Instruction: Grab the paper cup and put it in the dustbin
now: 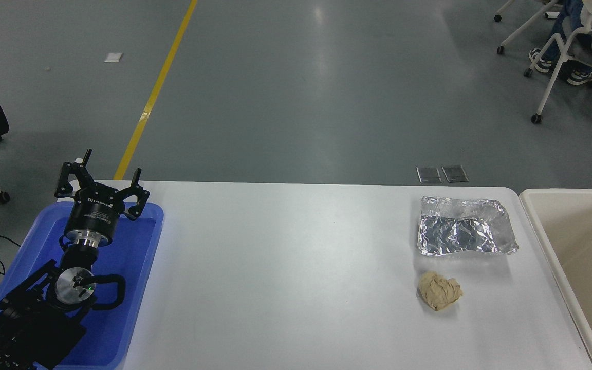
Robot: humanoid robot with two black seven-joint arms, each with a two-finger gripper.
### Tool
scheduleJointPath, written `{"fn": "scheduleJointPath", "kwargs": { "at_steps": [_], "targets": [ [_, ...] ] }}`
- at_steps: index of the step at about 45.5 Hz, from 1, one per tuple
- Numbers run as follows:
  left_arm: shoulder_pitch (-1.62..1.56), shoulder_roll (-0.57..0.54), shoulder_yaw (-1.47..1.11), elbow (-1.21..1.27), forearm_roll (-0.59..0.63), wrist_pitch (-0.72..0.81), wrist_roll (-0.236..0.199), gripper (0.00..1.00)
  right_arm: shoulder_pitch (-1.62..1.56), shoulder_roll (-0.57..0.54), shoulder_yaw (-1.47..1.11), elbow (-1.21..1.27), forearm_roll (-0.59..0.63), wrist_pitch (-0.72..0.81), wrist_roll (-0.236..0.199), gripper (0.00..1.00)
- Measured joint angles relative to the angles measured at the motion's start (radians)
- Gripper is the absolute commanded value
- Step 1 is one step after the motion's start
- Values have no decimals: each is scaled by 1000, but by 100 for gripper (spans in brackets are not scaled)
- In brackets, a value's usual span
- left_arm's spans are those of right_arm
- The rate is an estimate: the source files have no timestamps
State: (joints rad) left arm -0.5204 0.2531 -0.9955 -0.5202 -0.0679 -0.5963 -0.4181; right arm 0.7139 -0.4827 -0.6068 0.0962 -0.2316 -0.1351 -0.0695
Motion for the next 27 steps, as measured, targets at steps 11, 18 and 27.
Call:
{"fn": "scheduleJointPath", "kwargs": {
  "at_steps": [11, 18, 27],
  "targets": [
    [0, 0, 0, 0, 0, 0, 0, 100, 195, -12, -67, 78, -1, 11, 0, 100],
    [0, 0, 0, 0, 0, 0, 0, 100, 366, -17, -142, 180, -4, 16, 1, 100],
    [0, 0, 0, 0, 0, 0, 0, 100, 557, -18, -216, 309, -11, 49, 5, 100]
  ]
}}
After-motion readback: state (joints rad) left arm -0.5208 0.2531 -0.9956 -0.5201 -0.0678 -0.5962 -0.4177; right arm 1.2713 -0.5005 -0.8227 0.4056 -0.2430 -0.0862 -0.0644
